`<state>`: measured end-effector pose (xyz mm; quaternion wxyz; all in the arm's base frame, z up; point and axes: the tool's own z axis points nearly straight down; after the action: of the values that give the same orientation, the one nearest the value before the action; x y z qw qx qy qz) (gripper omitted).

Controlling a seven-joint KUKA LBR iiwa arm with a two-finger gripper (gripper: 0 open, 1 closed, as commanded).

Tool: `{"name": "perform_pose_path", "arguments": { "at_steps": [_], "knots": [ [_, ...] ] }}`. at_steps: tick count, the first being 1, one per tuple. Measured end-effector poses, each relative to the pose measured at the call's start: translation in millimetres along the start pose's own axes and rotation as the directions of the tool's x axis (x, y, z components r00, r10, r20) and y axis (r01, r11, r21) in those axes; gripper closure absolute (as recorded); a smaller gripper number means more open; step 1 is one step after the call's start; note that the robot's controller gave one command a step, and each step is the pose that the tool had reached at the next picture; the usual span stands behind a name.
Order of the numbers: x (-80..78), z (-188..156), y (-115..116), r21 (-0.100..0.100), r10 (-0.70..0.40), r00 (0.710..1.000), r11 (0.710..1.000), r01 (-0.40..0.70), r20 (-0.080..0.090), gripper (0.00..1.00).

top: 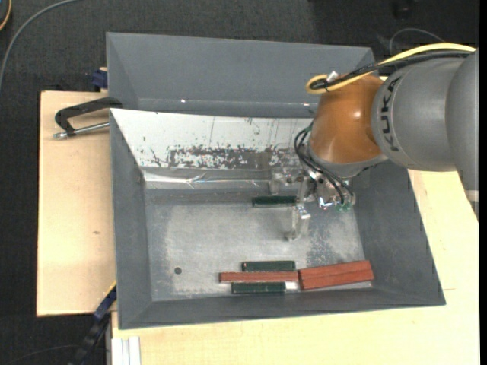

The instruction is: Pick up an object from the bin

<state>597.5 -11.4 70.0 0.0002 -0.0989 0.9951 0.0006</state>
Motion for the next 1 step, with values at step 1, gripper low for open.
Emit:
{"name": "perform_pose_path", "arguments": {
  "at_steps": [1],
  "knots": [
    [-0.4, -1.1, -0.1, 0.001, -0.001, 1.000, 1.000, 0.001, 0.002, 1.00]
  ]
}}
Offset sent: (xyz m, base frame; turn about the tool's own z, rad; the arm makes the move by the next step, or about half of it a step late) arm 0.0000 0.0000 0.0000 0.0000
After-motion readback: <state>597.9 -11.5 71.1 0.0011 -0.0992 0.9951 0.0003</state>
